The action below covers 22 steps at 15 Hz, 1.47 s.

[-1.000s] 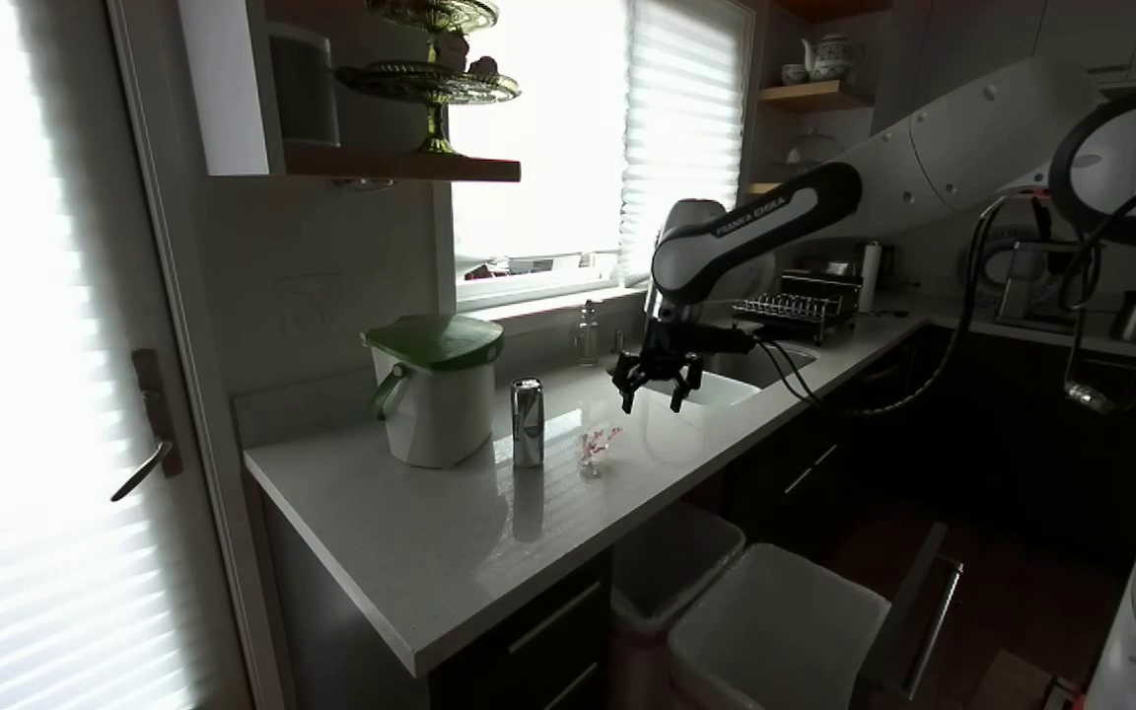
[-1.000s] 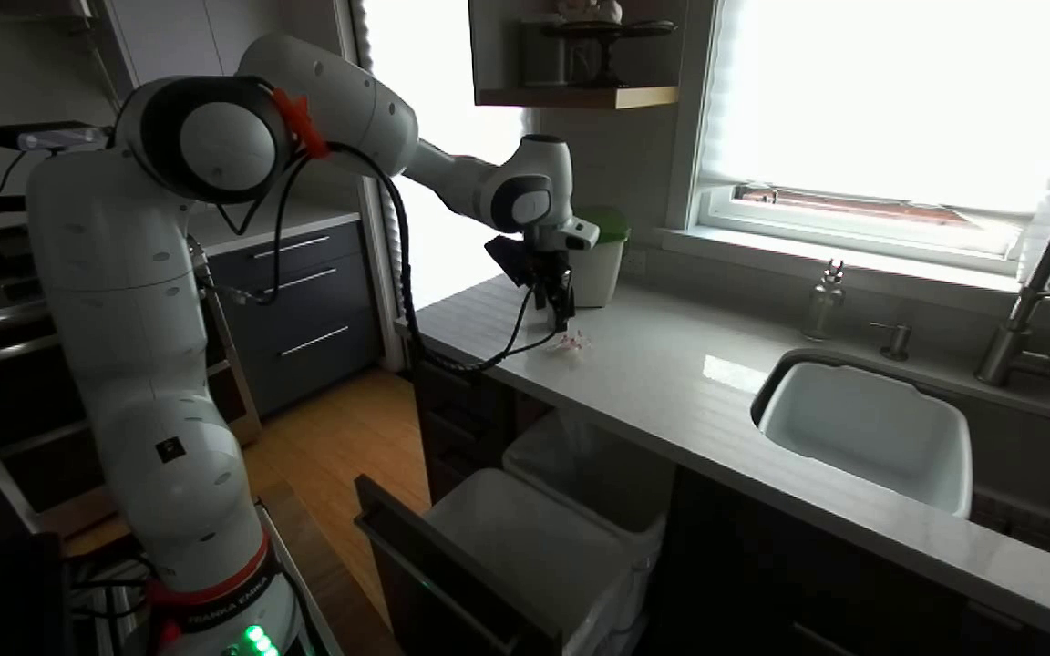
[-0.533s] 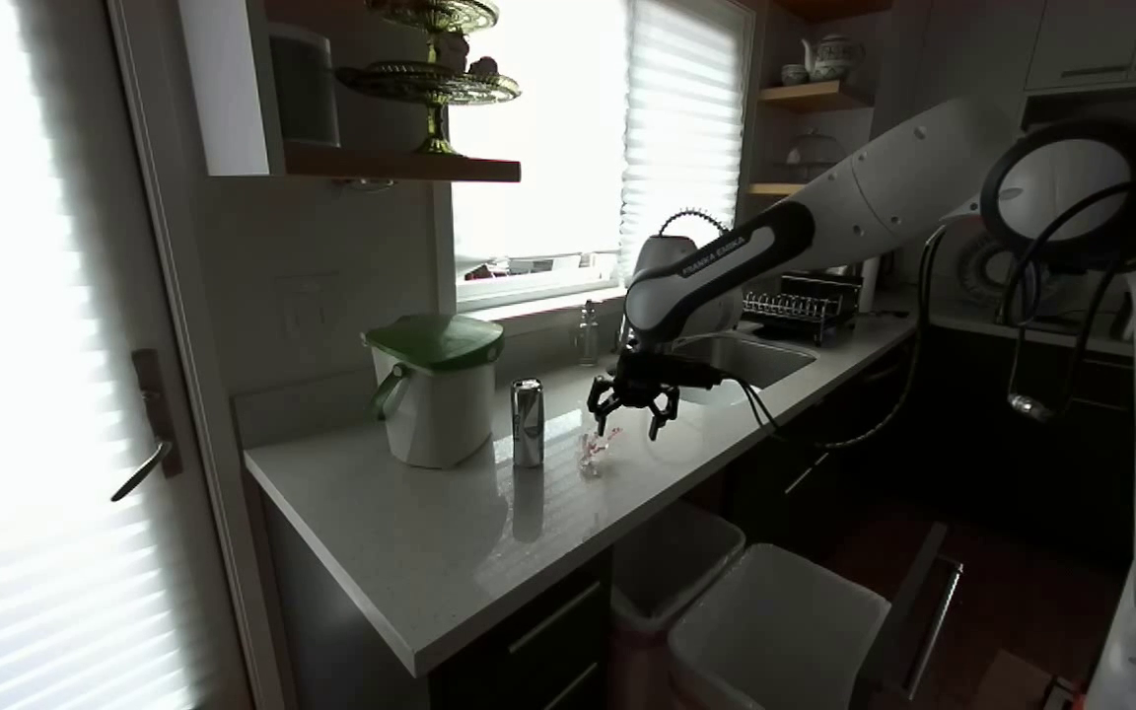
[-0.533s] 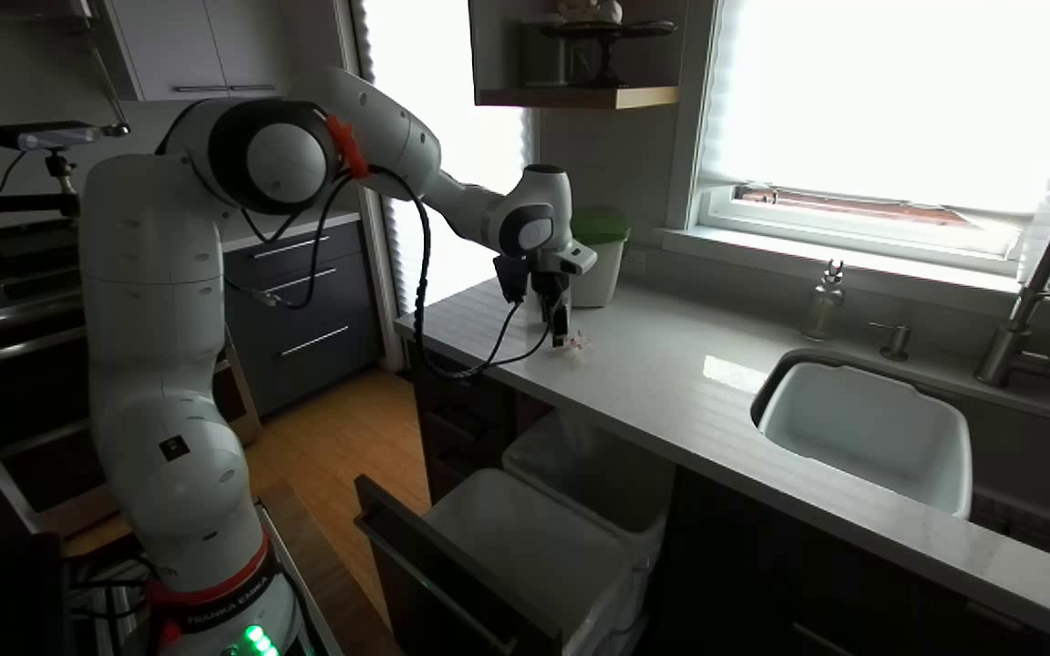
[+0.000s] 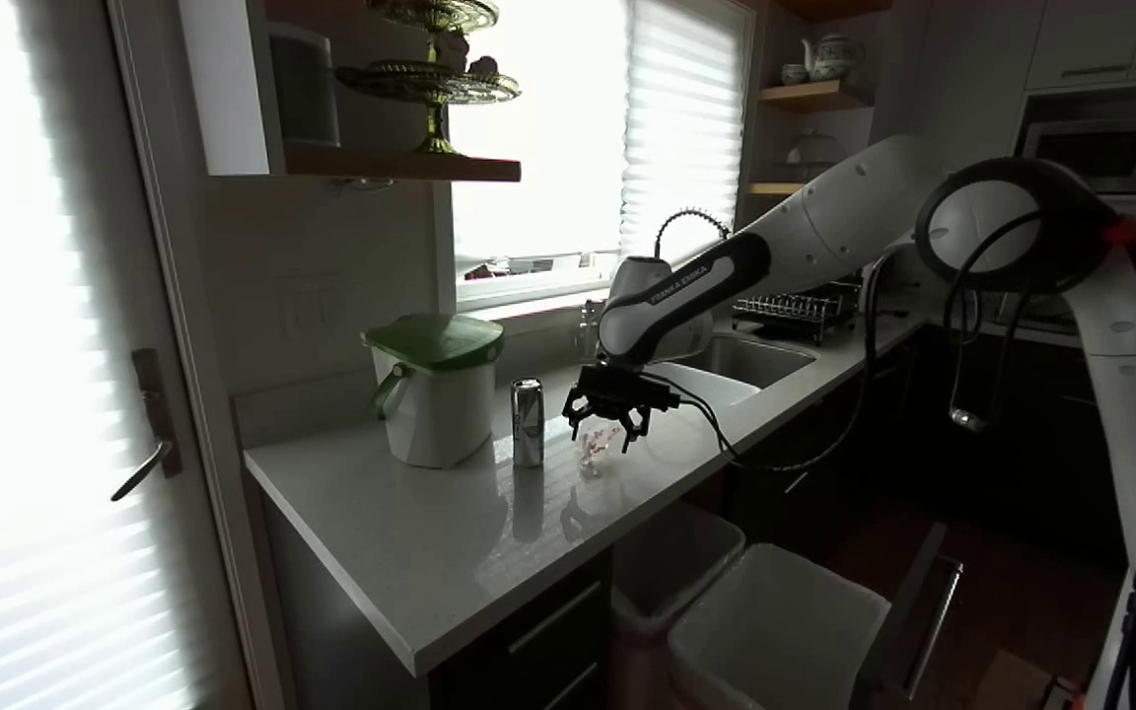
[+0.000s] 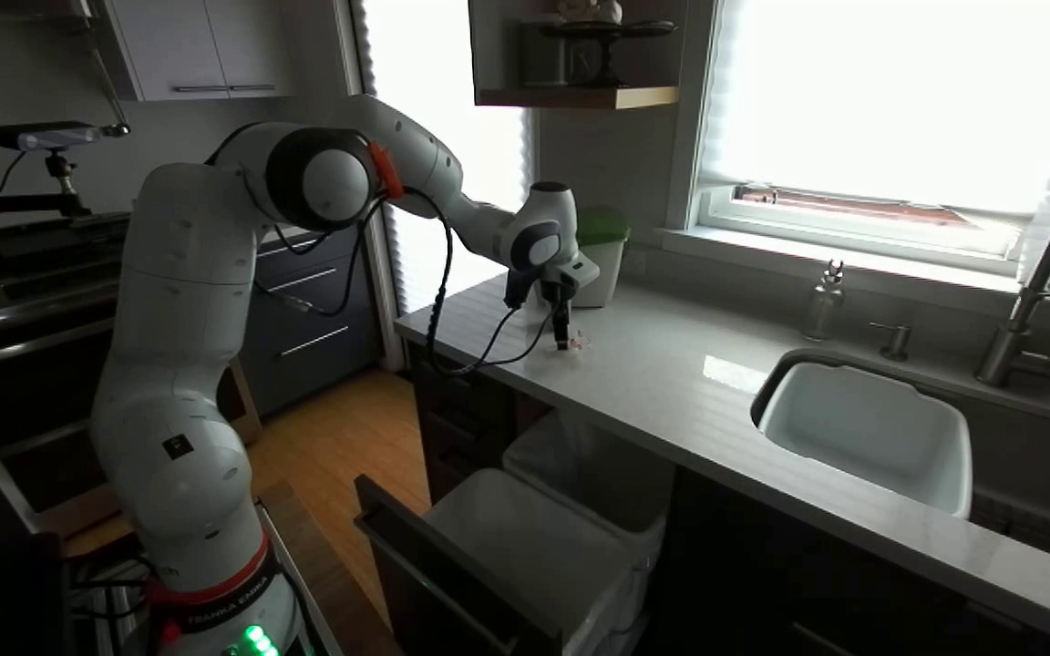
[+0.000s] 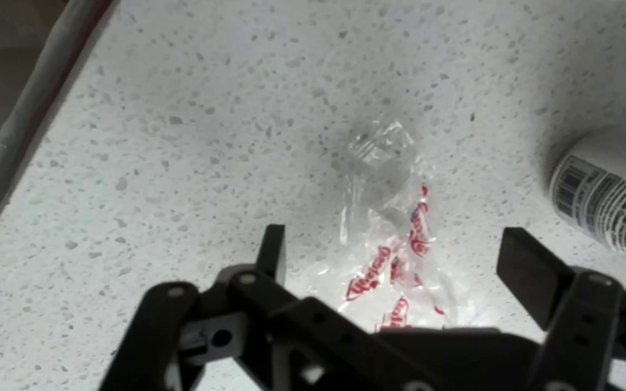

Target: Put the wrapper from the counter in the bin at the front

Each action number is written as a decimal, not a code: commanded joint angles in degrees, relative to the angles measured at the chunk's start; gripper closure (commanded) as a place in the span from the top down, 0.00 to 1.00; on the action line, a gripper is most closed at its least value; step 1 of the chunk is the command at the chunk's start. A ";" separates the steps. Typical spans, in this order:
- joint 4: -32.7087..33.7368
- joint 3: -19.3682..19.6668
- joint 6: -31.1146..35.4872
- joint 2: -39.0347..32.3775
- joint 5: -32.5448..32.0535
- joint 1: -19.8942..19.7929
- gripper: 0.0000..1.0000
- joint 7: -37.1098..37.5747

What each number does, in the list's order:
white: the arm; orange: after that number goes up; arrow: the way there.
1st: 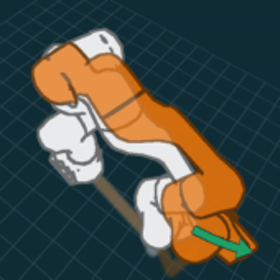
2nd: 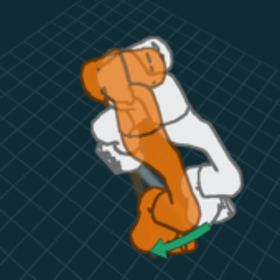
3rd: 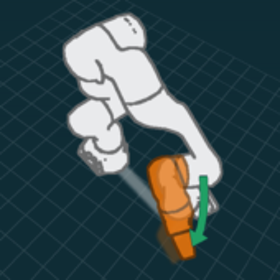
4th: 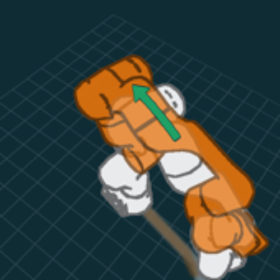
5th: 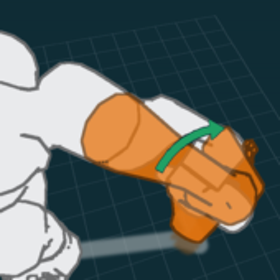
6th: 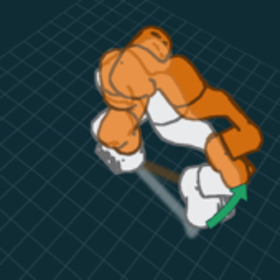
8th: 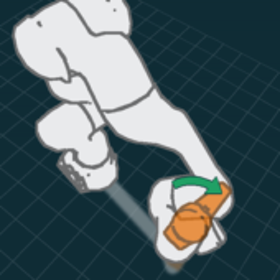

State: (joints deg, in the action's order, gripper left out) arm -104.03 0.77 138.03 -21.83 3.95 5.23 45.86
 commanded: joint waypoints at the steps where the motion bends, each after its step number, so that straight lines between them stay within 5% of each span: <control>1: 3.27 1.18 0.25 -3.37 0.44 1.30 0.74 4.18; 11: 5.80 2.21 -4.58 -4.49 -0.41 1.77 0.00 8.32; 17: 0.60 3.32 -17.76 3.56 -3.56 1.50 0.00 9.66; 22: -11.12 3.48 -16.03 12.87 -4.41 -1.94 0.00 2.77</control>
State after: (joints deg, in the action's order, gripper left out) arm -105.97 4.34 120.06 -15.67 -0.60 5.30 52.80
